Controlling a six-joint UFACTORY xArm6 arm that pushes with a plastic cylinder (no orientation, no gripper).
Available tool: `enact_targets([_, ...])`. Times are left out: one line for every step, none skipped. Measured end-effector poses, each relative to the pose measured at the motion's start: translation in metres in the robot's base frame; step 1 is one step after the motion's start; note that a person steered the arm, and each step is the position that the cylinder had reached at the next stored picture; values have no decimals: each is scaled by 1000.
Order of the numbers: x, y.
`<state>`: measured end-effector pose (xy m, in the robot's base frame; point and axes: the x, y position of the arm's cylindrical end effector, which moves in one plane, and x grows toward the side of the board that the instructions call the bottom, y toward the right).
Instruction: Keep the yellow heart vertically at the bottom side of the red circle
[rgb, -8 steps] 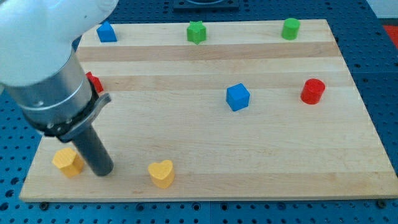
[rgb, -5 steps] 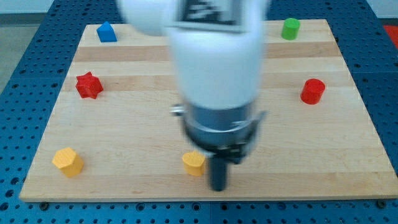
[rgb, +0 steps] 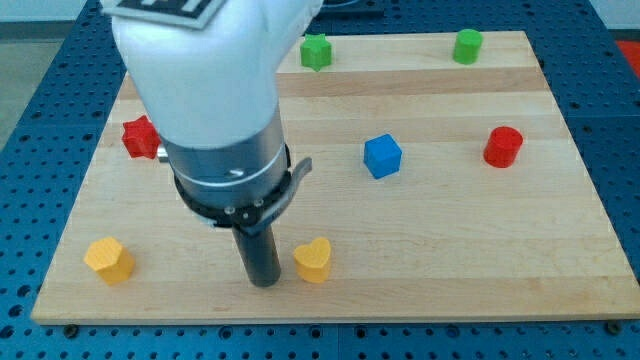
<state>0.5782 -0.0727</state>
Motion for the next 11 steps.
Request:
enact_targets([-9,65])
enact_targets([-9,160])
enact_targets([-9,155])
enact_targets([-9,120])
enact_targets([-8,114])
enact_targets([3,115])
enact_targets([4,166])
enact_targets([-1,219])
enact_targets([-1,224])
enact_targets([-1,197])
enact_targets([-1,216])
